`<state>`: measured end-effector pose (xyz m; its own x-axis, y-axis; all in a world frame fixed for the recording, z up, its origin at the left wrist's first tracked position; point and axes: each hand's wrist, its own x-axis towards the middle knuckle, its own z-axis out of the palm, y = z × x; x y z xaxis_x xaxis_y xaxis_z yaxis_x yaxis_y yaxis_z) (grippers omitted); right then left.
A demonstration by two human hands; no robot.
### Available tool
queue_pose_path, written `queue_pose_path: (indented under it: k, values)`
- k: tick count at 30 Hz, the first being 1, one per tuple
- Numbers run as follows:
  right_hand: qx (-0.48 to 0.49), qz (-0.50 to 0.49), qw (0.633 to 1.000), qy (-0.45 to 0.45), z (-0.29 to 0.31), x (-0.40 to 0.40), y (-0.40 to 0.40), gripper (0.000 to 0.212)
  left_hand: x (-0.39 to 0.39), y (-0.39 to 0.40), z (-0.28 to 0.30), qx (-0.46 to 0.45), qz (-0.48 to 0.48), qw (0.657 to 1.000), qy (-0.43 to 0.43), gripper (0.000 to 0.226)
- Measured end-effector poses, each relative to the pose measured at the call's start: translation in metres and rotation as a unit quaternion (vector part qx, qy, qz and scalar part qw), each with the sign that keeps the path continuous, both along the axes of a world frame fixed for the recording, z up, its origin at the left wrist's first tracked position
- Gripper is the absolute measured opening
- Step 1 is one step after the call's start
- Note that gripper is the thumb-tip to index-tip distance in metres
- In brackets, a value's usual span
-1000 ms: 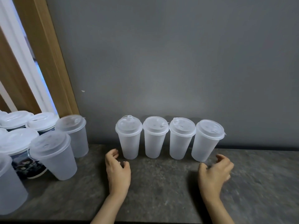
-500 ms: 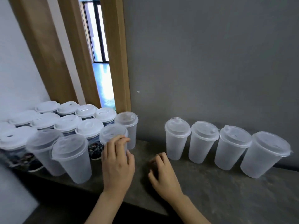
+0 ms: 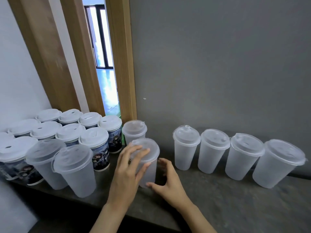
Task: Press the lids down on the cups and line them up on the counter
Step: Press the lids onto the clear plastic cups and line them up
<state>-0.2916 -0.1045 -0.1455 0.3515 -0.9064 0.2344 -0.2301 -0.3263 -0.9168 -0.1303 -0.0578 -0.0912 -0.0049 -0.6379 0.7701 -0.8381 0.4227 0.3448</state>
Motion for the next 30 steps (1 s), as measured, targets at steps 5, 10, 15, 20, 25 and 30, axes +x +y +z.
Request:
queue_pose_path:
  k: [5, 10, 15, 20, 25, 30]
  values:
    - [0.007, 0.020, 0.997, -0.079, 0.000, -0.004, -0.001, 0.074, -0.028, -0.006, -0.012, 0.001, -0.096, 0.988, 0.117, 0.042]
    - [-0.042, -0.055, 0.989, -0.129, 0.002, -0.008, 0.003, 0.072, -0.033, -0.018, 0.009, 0.010, -0.082, 0.978, 0.193, 0.039]
    - [-0.050, -0.061, 0.988, -0.134, 0.007, -0.010, 0.006, 0.078, -0.029, -0.017, 0.036, 0.057, -0.062, 0.979, 0.187, 0.035]
    - [0.044, -0.041, 0.983, -0.172, 0.013, -0.012, 0.007, 0.077, -0.022, -0.013, 0.048, 0.102, -0.052, 0.980, 0.160, 0.025]
    - [0.240, 0.116, 0.914, -0.305, 0.016, -0.017, 0.006, 0.088, -0.015, -0.010, 0.058, 0.118, -0.073, 0.977, 0.160, 0.026]
    - [0.329, 0.216, 0.835, -0.384, 0.018, -0.023, 0.006, 0.090, -0.013, -0.005, 0.062, 0.085, -0.088, 0.971, 0.207, 0.029]
